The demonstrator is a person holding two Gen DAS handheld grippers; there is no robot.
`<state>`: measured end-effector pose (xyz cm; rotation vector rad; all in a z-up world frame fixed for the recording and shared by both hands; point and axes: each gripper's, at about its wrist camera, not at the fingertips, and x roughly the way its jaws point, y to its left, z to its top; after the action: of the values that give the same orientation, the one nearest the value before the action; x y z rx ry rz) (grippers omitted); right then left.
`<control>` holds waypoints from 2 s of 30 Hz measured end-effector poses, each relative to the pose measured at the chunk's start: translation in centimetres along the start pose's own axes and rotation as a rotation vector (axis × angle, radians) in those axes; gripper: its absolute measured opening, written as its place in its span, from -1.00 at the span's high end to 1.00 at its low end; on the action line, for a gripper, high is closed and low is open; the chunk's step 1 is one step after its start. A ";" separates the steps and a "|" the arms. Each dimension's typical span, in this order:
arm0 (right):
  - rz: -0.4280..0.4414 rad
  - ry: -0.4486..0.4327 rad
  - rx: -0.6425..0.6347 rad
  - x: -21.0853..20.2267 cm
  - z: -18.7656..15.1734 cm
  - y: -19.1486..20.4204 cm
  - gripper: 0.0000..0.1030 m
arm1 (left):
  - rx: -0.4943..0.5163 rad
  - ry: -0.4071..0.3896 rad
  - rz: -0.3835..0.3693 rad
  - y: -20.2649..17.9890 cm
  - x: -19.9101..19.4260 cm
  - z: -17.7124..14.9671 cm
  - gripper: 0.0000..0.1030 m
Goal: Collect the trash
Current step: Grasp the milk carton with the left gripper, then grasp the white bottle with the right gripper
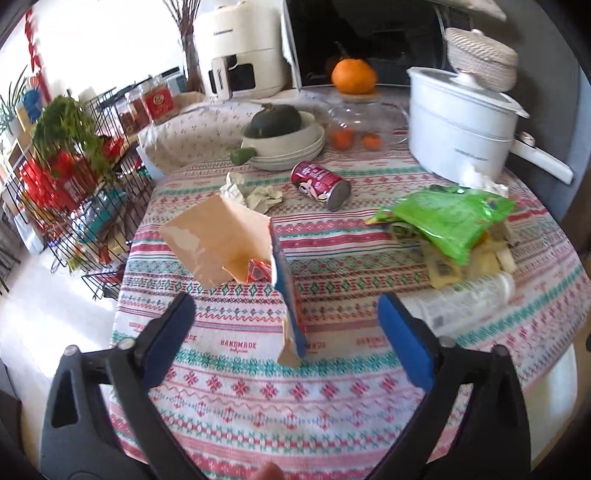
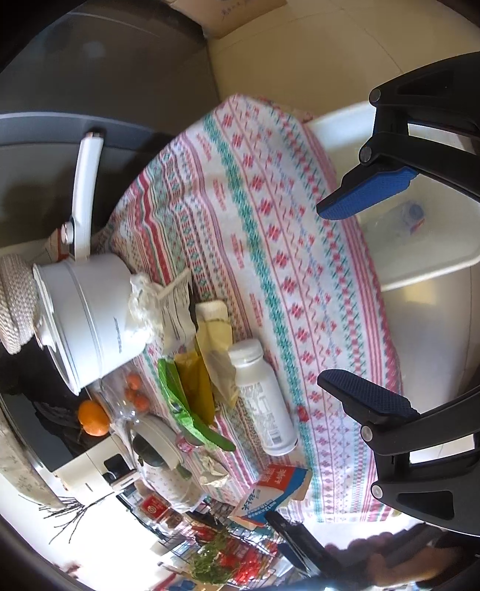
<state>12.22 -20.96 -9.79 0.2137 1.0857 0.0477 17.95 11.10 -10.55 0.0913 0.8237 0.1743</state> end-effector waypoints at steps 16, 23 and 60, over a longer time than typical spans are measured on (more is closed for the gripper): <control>0.038 0.084 0.008 5.6 0.8 4.6 -0.64 | -0.064 0.076 -0.191 2.5 0.9 -0.8 0.97; 0.096 0.131 0.111 8.7 1.3 6.8 -0.64 | -0.031 0.051 -0.239 4.1 -2.1 -1.7 0.97; 0.301 0.102 0.468 9.1 -0.2 1.7 0.02 | 0.119 -0.044 -0.407 0.2 -9.0 -3.8 0.97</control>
<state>16.38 -17.93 -17.49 0.8029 1.1478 0.0739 9.20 9.61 -6.60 0.0379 0.7925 -0.2599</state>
